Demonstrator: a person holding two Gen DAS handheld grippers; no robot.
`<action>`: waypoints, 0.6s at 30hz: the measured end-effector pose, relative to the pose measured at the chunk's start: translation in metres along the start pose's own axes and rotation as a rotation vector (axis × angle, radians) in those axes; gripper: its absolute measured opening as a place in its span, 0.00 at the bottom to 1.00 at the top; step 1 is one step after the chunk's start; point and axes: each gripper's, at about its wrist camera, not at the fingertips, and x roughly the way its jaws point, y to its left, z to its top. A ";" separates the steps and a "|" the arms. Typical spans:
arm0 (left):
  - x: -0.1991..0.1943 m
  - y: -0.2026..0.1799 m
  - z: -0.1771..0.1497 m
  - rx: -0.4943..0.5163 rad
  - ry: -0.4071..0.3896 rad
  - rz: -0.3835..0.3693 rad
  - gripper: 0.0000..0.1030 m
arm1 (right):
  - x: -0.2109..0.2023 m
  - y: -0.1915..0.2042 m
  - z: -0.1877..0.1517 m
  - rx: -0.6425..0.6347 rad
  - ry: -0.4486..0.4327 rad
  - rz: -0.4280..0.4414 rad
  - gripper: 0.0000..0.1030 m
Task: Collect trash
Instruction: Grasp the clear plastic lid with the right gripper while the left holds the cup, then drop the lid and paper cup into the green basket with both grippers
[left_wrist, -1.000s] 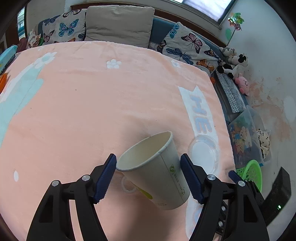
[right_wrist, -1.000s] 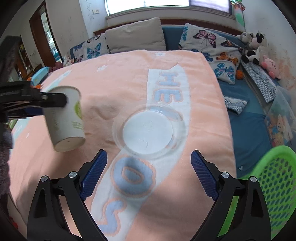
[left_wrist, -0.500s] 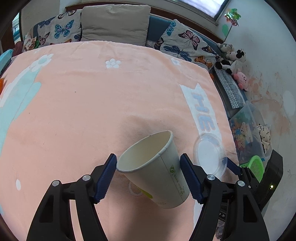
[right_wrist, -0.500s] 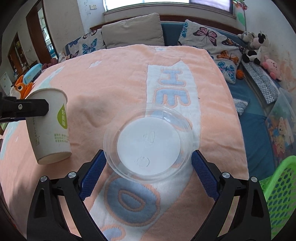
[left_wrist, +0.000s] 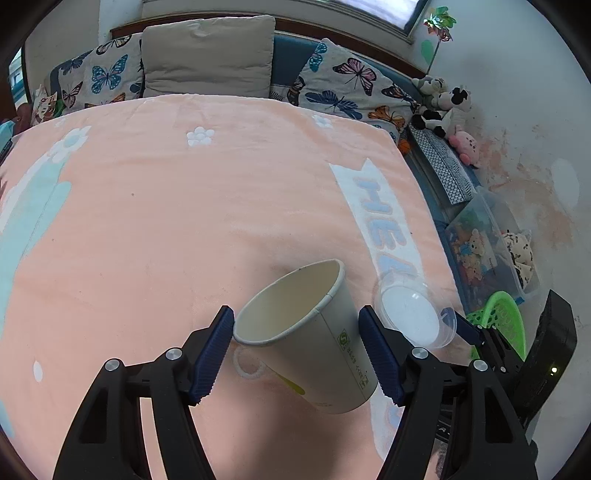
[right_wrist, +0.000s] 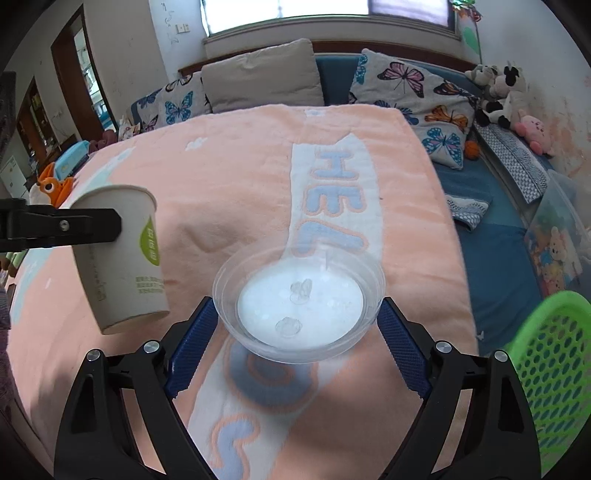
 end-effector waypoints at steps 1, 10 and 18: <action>-0.002 -0.002 -0.002 0.002 -0.001 -0.004 0.65 | -0.004 0.000 -0.001 0.001 -0.004 -0.001 0.84; -0.019 -0.018 -0.023 0.021 -0.009 -0.059 0.65 | -0.056 -0.004 -0.024 0.022 -0.052 -0.014 0.84; -0.033 -0.045 -0.044 0.051 -0.015 -0.107 0.65 | -0.097 -0.012 -0.047 0.040 -0.084 -0.046 0.83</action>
